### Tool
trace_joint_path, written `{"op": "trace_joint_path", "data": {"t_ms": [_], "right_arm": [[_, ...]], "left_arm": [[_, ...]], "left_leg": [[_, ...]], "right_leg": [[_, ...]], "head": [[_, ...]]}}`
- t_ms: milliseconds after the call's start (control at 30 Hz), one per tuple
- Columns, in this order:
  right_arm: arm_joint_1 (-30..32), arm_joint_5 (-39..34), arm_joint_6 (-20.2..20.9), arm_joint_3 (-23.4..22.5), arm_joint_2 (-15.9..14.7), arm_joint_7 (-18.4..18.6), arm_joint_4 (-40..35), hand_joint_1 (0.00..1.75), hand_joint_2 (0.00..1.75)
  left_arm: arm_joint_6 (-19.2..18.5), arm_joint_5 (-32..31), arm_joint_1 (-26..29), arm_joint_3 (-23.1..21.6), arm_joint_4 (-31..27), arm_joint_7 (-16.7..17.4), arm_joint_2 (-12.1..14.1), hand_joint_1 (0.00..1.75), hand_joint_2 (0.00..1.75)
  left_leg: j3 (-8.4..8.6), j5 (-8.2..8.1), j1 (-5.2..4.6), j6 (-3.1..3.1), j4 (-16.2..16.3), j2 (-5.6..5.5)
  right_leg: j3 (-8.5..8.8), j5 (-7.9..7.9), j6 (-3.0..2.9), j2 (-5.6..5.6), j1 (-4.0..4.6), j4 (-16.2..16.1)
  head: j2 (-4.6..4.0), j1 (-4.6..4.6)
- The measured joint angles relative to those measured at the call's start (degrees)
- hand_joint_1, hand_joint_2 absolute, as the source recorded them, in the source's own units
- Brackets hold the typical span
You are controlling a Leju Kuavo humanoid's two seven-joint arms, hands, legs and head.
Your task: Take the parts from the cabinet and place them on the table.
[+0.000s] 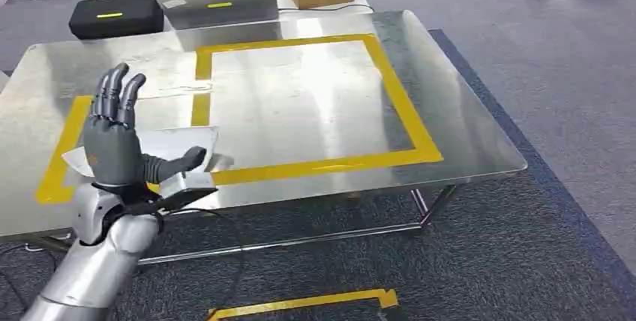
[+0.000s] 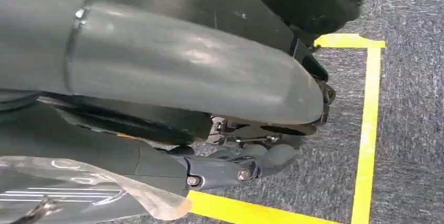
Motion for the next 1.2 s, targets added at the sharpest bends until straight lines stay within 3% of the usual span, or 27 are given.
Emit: {"op": "trace_joint_path", "data": {"t_ms": [33, 67, 100, 167, 200, 233, 267, 333, 367, 400, 433, 500, 533, 600, 667, 700, 733, 767, 833, 867, 933, 1000, 1033, 1067, 1100, 1167, 1200], "right_arm": [[0.02, 0.00, -0.04, 0.00, 0.02, -0.11, 0.00, 0.00, 0.00], [0.02, 0.00, -0.04, -0.02, 0.02, -0.28, 0.00, 0.00, 0.00], [0.04, 0.00, -0.09, -0.02, 0.02, -0.41, 0.00, 0.00, 0.00], [0.02, -0.15, -0.63, -0.02, 0.17, -0.46, 0.00, 0.00, 0.00], [0.01, -0.28, -0.99, -0.04, 0.33, -0.48, 0.00, 0.00, 0.00], [0.05, -0.39, -1.38, -0.07, 0.52, -0.50, 0.00, 0.00, 0.00], [0.14, -0.44, -1.81, -0.13, 0.63, -0.59, 0.02, 0.00, 0.00], [0.15, -0.52, -1.86, -0.37, 0.68, -0.66, 0.02, 0.00, 0.00], [0.21, -0.52, -1.68, -0.44, 0.63, -0.76, 0.02, 0.00, 0.00], [0.25, -0.55, -1.51, -0.50, 0.61, -0.87, 0.02, 0.00, 0.00], [0.13, -0.63, -1.27, -0.61, 0.57, -0.85, 0.00, 0.00, 0.00], [0.00, -0.57, -1.07, -0.87, 0.44, 0.09, 0.02, 0.00, 0.00], [0.03, -0.50, -0.94, -0.90, 0.39, 0.70, 0.00, 0.00, 0.00], [0.00, -0.52, -0.87, -0.94, 0.28, 1.84, 0.00, 0.00, 0.00], [0.04, -0.63, -0.87, -1.09, 0.15, 2.71, 0.00, 0.00, 0.00], [0.18, -0.72, -0.94, -1.24, 0.13, 2.47, 0.00, 0.00, 0.00], [0.20, -0.74, -0.98, -1.36, 0.13, 2.12, 0.00, 0.00, 0.00], [0.28, -0.94, -1.11, -1.40, 0.13, 1.40, 0.02, 0.00, 0.00], [0.61, -1.03, -1.51, -1.44, 0.13, 0.55, 0.04, 0.00, 0.00], [0.79, -1.05, -1.75, -1.49, 0.15, 0.28, 0.07, 0.00, 0.00], [0.73, -1.16, -2.08, -1.84, 0.13, 0.24, 0.07, 0.00, 0.00], [0.68, -1.16, -2.23, -1.90, 0.13, 0.26, 0.07, 0.00, 0.00], [0.71, -1.16, -2.25, -1.97, 0.13, 0.20, 0.07, 0.00, 0.00], [0.74, -1.14, -2.23, -2.05, 0.13, 0.07, 0.07, 0.00, 0.00], [0.73, -1.11, -2.23, -2.25, 0.13, -0.11, 0.07, 0.00, 0.00], [0.68, -1.09, -2.14, -2.40, 0.15, -0.33, 0.07, 0.00, 0.00], [0.63, -1.09, -2.03, -2.43, 0.15, -0.42, 0.07, 0.00, 0.00]], "left_arm": [[0.18, 1.74, 1.32, -1.27, -1.68, -0.96, -0.28, 0.00, 0.00], [0.41, 3.43, 2.58, -2.54, -3.41, -1.93, -0.44, 0.00, 0.00], [0.66, 5.00, 3.63, -3.63, -5.05, -2.83, -0.72, 0.00, 0.00], [0.66, 10.46, 5.44, -5.69, -8.00, -5.56, -1.26, 0.00, 0.00], [0.68, 13.69, 6.43, -6.39, -9.40, -7.04, -1.38, 0.00, 0.00], [0.66, 16.09, 7.68, -6.88, -10.38, -8.75, -1.57, 0.00, 0.00], [0.66, 19.34, 8.85, -7.20, -11.35, -10.78, -1.66, 0.00, 0.00], [0.20, 24.48, 11.44, -7.45, -12.78, -13.46, -1.68, 0.00, 0.00], [0.02, 26.47, 12.36, -7.45, -13.35, -14.25, -1.88, 0.00, 0.00], [-0.29, 27.80, 13.03, -7.45, -13.83, -14.68, -2.03, 0.00, 0.00], [-0.79, 29.31, 13.86, -7.43, -14.40, -14.73, -2.23, 0.00, 0.00], [-2.85, 32.13, 15.94, -6.97, -14.61, -14.71, -2.23, 0.00, 0.00], [-4.19, 32.97, 17.10, -6.55, -14.61, -14.49, -2.14, 0.00, 0.00], [-6.04, 33.10, 18.71, -5.85, -14.48, -13.76, -1.99, 0.00, 0.00], [-7.33, 32.60, 20.06, -4.65, -14.00, -13.11, -1.83, 0.00, 0.00], [-8.13, 32.60, 20.91, -3.76, -13.61, -12.63, -1.83, 0.00, 0.00], [-8.57, 32.62, 21.70, -3.01, -13.33, -12.06, -1.83, 0.00, 0.00], [-8.46, 31.97, 22.64, -2.02, -12.68, -10.91, -1.81, 0.00, 0.00], [-8.00, 31.02, 24.39, 0.16, -10.67, -9.78, -1.77, 0.00, 0.00], [-7.47, 29.93, 25.51, 1.37, -9.71, -8.60, -1.68, 0.00, 0.00], [-6.29, 27.22, 26.80, 4.34, -6.87, -5.80, -1.37, 0.00, 0.00], [-5.62, 24.90, 27.42, 7.25, -2.32, -2.85, -1.07, 0.00, 0.00], [-5.73, 25.63, 27.56, 9.35, 0.46, -2.77, -1.03, 0.00, 0.00], [-5.67, 26.72, 27.62, 11.05, 3.55, -3.14, -1.05, 0.00, 0.00], [-4.76, 26.57, 27.45, 13.22, 6.97, -3.73, -1.07, 0.00, 0.00], [-1.79, 25.47, 26.25, 17.52, 15.33, -6.34, -1.29, 0.00, 0.00], [-0.92, 25.49, 25.42, 19.62, 19.52, -7.44, -1.35, 0.00, 0.00]], "left_leg": [[-0.30, -1.01, 0.00, 0.06, 2.23, 0.00], [0.64, -0.63, -0.01, 0.22, 1.80, 0.00], [2.72, 0.70, -0.05, 0.52, -1.04, 0.00], [9.69, 4.16, -0.37, 1.57, -11.77, 0.01], [11.99, 3.69, -0.68, 2.19, -15.90, 0.10], [11.90, 4.36, -0.84, 1.97, -16.16, 0.31], [11.70, 4.62, -1.11, 2.01, -16.17, 0.26], [11.47, 5.50, -1.42, 2.51, -16.22, 0.27], [11.06, 6.64, -0.64, 2.83, -17.08, 0.47], [10.63, 7.26, -0.65, 2.99, -17.15, 0.64], [9.98, 7.79, -0.56, 3.44, -17.20, 0.66], [8.47, 8.90, -0.56, 3.47, -17.16, 0.82], [7.59, 9.49, -0.55, 3.42, -17.04, 0.89], [6.05, 10.49, -0.43, 3.14, -16.93, 0.94], [5.06, 11.24, -0.12, 2.54, -16.70, 0.92], [4.62, 11.54, -0.07, 2.16, -16.47, 0.89], [3.95, 11.82, -0.29, 1.81, -16.00, 0.93], [3.72, 12.46, -0.27, 1.42, -15.99, 1.00], [3.54, 13.35, -0.19, 0.91, -16.29, 1.00], [3.21, 13.41, -0.22, 0.56, -16.31, 0.97], [2.00, 8.91, -0.03, -0.06, -12.78, 0.82], [-0.64, 3.55, -0.03, -0.37, -3.72, 0.80], [-1.45, 2.04, -0.02, -0.40, 0.05, 0.79], [-1.19, 2.03, -0.02, -0.30, 1.10, 0.79], [0.26, 3.22, -0.05, -0.08, -0.18, 0.79], [5.61, 7.25, -0.22, 0.74, -8.65, 0.77], [8.15, 8.30, -0.43, 1.43, -13.21, 0.70]], "right_leg": [[-0.40, 0.28, -0.02, 0.02, 0.09, 0.03], [-0.86, 0.68, 0.02, 0.04, 0.21, 0.04], [-1.32, 1.09, 0.08, 0.05, 0.36, 0.04], [-2.00, 1.91, 0.27, 0.04, 0.56, 0.04], [-2.09, 2.29, 0.41, -0.05, 0.49, 0.06], [-2.28, 2.58, 0.79, -0.06, 0.86, 0.05], [-2.34, 2.94, 1.18, -0.19, 0.52, -0.05], [-2.20, 3.90, 1.88, -0.23, 0.24, -0.60], [-2.54, 3.78, 2.14, -0.13, 0.25, -0.47], [-3.13, 1.53, 2.51, -0.11, 0.28, 0.39], [-4.12, -2.18, 2.92, -0.09, 0.24, 3.12], [-5.68, -8.53, 3.51, -0.11, 0.04, 11.87], [-5.91, -9.67, 3.78, -0.12, -0.03, 15.09], [-3.58, -7.32, 4.15, -0.20, -0.29, 15.04], [2.77, -4.01, 4.45, -0.22, -0.60, 7.13], [6.54, -4.03, 4.54, -0.17, -0.81, 1.65], [9.02, -4.63, 4.44, 0.11, -0.56, -1.87], [9.24, -5.17, 3.79, 0.49, -0.48, -2.76], [8.74, -5.03, 3.68, 0.51, -0.20, -2.64], [8.42, -4.59, 3.17, 0.39, -0.56, -3.25], [7.88, -3.79, 1.75, 0.08, -0.62, -3.34], [7.02, -3.30, 1.02, -0.17, -0.37, -3.28], [6.50, -3.10, 0.84, -0.27, -0.23, -3.03], [6.06, -2.98, 0.72, -0.29, -0.11, -2.76], [5.57, -2.92, 0.69, -0.27, 0.03, -2.45], [4.98, -2.86, 0.71, -0.23, 0.33, -1.84], [4.87, -2.87, 0.72, -0.25, 0.46, -1.54]], "head": [[0.00, -0.04], [0.00, -0.07], [0.00, -0.06], [0.00, 0.00], [0.00, -0.02], [0.00, 0.09], [0.00, -0.13], [0.00, -0.11], [0.00, -0.09], [0.00, 0.00], [0.00, 0.44], [0.00, 0.50], [0.00, 0.55], [0.00, 0.50], [0.00, 0.55], [0.00, 0.61], [0.00, 0.79], [0.00, 0.74], [0.00, 0.77], [0.00, 0.79], [0.00, 0.41], [0.00, 0.26], [0.00, 0.28], [0.00, 0.26], [0.00, 0.22], [0.00, 0.15], [0.00, 0.15]]}}
